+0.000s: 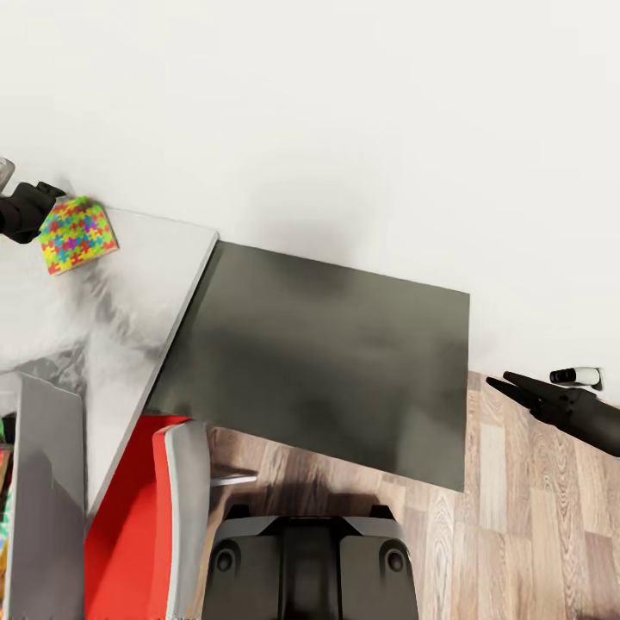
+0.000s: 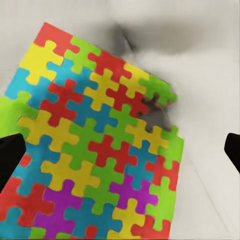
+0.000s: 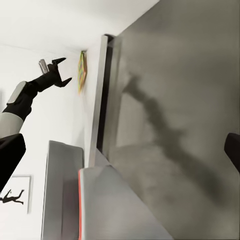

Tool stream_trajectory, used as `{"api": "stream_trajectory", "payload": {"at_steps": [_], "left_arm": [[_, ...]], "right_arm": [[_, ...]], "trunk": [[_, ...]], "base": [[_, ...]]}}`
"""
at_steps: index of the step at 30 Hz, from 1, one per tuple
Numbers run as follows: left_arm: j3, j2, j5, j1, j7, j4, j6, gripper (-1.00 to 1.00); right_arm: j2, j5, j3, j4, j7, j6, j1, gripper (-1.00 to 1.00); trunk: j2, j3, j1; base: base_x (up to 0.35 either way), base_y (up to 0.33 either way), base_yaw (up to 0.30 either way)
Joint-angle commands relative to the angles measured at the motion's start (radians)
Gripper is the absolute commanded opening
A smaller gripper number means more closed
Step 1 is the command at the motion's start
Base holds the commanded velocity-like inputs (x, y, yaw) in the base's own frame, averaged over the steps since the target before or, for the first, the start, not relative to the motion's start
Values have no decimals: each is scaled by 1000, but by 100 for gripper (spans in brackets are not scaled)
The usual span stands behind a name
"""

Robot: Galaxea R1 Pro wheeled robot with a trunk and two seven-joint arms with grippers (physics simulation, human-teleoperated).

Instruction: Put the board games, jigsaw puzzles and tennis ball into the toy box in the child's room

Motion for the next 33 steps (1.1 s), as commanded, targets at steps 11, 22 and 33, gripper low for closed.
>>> {"api": "stream_trajectory", "payload": {"at_steps": [11, 22, 33], "left_arm": [[-8, -2, 9, 1, 12, -1, 2, 100], [-10, -9, 7, 1, 15, -1, 0, 100], [-16, -26, -1, 1, 17, 0, -3, 100]], "right_arm": [[0, 3, -4, 0, 5, 3, -1, 100], [0, 3, -6, 0, 6, 3, -1, 100], [0, 3, -8, 0, 7, 3, -1, 100]], "trunk": [[-2, -1, 1], [-2, -1, 1], [-2, -1, 1]], "base": [[0, 0, 138], [0, 0, 30], [0, 0, 7]]}}
